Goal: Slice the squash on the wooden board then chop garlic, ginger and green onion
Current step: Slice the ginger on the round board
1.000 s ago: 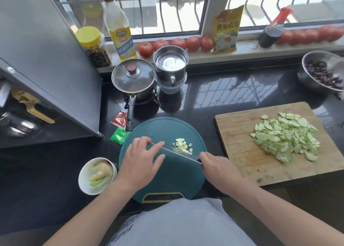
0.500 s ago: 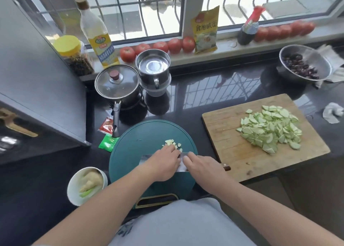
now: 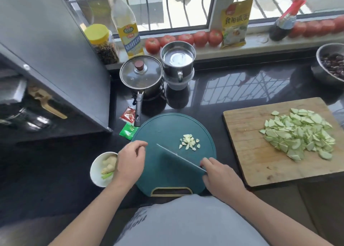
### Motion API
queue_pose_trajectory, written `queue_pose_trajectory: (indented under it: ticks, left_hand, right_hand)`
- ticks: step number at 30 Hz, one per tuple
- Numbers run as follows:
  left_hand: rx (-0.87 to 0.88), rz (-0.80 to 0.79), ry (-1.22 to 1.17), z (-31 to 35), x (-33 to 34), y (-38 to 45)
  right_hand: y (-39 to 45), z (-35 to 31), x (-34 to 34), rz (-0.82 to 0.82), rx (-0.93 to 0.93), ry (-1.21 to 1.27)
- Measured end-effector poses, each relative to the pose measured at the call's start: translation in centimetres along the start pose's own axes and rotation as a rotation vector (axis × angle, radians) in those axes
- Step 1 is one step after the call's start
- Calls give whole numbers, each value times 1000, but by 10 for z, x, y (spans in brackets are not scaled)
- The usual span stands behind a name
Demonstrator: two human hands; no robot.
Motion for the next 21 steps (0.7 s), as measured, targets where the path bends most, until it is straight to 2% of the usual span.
queue_pose_trajectory:
  ticks: [2,3,4,6,7,9,12,17,21]
  left_hand:
    - [-123,147,95,-29,-31,-24]
    - [-188,160,148,-44,-44,-31]
    - [-260,108,213,-58,-53,-37]
    - [-343,-114,359,-79,-62,-42]
    - [-334,-209,403,-85,-63,-42]
    - [-261,-270,413,-90,-61,-40]
    - [-205,-259,395,-90,-54,-32]
    - [-155,-291,562,-97,-46,-23]
    - [-34,-294,626,-102,-52,-22]
  right_hand:
    - [3,-12,5,-20,-19,11]
    - [6,-19,6,-27,-31,5]
    - [9,-26,7,-35,-42,-2]
    - [14,-38,8,-41,-67,-14]
    - [16,-43,9,-40,-77,-18]
    - [17,-49,9,-36,-77,-10]
    - [20,-52,7,-17,-58,39]
    - [19,-53,3,10,-20,73]
    - [17,-50,3,5,6,81]
Point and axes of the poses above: each hand's wrist, its own y-axis towards the middle knuckle, its own x-axis out of the palm, z = x × y, the point moved 2 cm from there along y, towards the middle knuckle, and after that the axes turned 11 degrees about x, right-handed, at the moved point
